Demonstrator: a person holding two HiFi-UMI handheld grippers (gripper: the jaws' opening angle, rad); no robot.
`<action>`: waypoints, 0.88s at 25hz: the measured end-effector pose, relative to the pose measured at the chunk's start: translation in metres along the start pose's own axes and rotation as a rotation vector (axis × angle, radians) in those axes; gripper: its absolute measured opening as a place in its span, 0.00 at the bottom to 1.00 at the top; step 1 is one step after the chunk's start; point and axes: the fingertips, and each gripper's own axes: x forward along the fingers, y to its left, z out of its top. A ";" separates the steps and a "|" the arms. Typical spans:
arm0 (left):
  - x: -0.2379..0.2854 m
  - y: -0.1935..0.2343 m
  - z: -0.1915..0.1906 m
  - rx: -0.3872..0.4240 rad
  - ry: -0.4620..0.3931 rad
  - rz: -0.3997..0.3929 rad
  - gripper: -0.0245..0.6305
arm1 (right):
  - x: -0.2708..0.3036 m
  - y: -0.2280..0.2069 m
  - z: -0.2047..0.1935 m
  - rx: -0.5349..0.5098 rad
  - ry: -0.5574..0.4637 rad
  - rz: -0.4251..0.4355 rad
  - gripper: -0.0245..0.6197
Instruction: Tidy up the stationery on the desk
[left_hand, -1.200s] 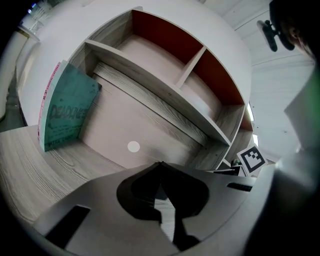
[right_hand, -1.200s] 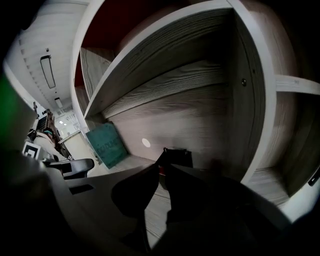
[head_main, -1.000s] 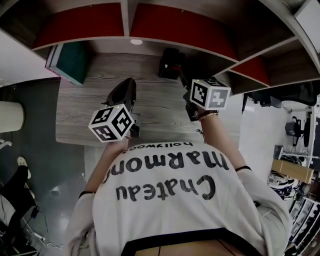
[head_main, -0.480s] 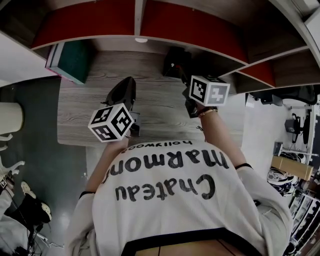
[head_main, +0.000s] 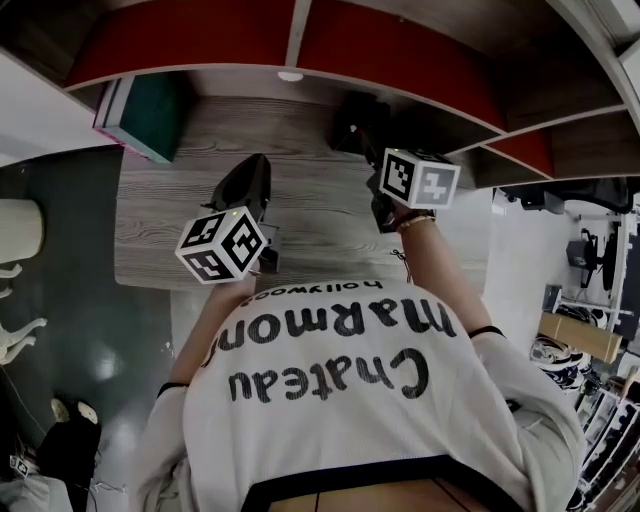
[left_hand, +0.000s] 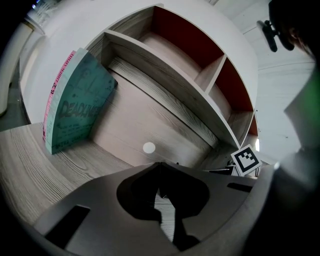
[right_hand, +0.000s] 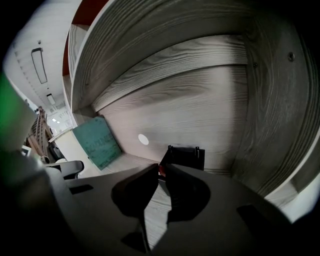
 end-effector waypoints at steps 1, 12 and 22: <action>-0.001 0.002 0.000 -0.001 0.001 0.003 0.06 | 0.002 0.000 -0.001 0.002 0.002 -0.002 0.12; -0.005 0.014 0.005 -0.001 0.003 0.016 0.06 | 0.013 0.000 -0.006 0.023 0.018 -0.018 0.13; 0.000 0.017 0.000 -0.026 0.031 0.001 0.06 | 0.015 -0.001 -0.010 0.013 0.034 -0.039 0.13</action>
